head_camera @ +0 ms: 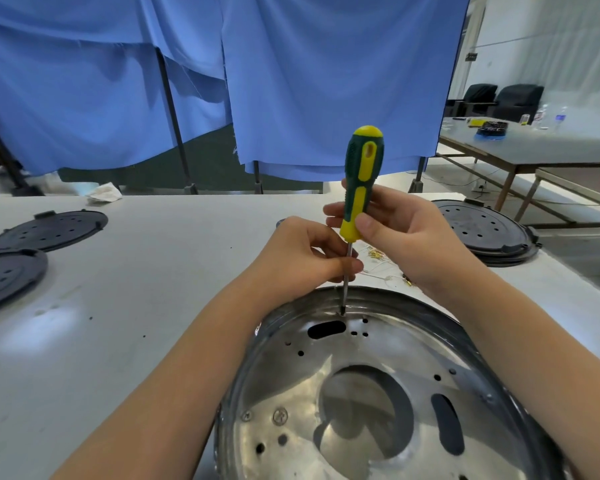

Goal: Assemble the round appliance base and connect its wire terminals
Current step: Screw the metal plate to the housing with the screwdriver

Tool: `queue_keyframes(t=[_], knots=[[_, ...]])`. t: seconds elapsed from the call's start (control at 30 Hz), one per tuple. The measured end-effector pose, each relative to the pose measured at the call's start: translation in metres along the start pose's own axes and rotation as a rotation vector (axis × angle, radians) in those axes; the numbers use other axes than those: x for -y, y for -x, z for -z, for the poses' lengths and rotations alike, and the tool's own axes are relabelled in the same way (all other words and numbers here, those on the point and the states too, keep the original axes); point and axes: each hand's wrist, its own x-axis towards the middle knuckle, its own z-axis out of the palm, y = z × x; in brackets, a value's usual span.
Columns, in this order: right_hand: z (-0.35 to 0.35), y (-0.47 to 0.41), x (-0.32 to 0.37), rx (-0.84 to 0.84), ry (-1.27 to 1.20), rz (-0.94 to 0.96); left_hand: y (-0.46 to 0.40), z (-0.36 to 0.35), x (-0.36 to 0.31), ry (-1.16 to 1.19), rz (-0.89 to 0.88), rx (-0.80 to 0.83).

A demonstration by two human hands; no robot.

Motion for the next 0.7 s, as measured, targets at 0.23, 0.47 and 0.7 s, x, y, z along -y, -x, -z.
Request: queue_keyframes(t=[0.23, 0.47, 0.7], knots=[[0.0007, 0.0000, 0.0026, -0.134, 0.145, 0.055, 0.0033, -0.0038, -0.0037, -0.013, 0.008, 0.085], [-0.0003, -0.0007, 0.0022, -0.167, 0.203, 0.084, 0.0053, -0.0055, -0.0083, -0.054, -0.030, 0.136], [-0.0025, 0.0001, -0.0011, -0.084, 0.084, 0.004, 0.0041, -0.0056, -0.0052, -0.062, 0.021, 0.125]])
